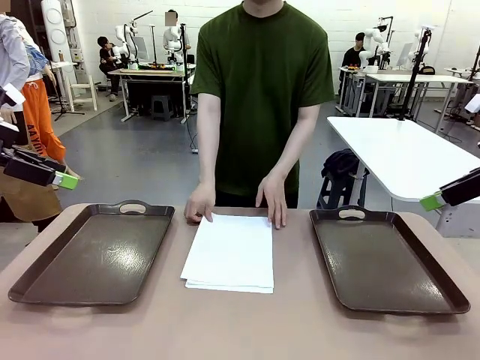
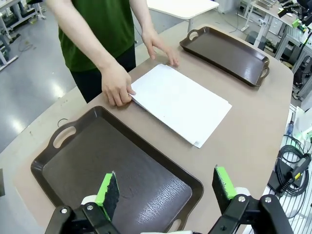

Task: Sort the A4 documents.
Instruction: Receive the A4 Paper.

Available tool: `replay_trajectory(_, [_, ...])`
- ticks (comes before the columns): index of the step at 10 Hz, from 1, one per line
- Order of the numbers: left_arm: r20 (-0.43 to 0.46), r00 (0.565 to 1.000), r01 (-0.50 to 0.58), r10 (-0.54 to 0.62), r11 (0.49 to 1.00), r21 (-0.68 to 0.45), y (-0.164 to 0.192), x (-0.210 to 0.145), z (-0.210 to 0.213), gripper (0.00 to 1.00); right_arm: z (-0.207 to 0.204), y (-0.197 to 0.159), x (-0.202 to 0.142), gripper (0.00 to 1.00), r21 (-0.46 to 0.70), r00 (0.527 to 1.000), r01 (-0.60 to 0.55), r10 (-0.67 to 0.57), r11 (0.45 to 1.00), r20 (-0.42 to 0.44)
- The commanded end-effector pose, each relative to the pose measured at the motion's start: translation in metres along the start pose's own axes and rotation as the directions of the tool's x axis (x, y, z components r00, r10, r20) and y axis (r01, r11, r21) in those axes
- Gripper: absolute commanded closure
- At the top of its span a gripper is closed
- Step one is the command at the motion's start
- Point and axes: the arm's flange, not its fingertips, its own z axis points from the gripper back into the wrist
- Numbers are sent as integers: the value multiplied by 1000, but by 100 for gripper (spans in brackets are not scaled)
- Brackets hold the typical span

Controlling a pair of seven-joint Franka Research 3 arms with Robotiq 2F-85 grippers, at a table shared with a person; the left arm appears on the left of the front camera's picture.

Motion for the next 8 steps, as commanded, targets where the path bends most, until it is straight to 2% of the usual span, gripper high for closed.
replay_trajectory(1, [3, 1000, 1, -1, 1000, -4, 0, 0, 0, 0, -22, 24, -44, 0, 0, 1000, 22, -22, 1000, 14])
replay_trajectory(2, [3, 1000, 1, -1, 1000, -4, 0, 0, 0, 0, 0, 0, 0, 0, 0, 1000, 0, 0, 1000, 0])
replay_trajectory(8, [3, 1000, 1, -1, 1000, -4, 0, 0, 0, 0, 0, 0, 0, 0, 0, 1000, 0, 0, 1000, 0])
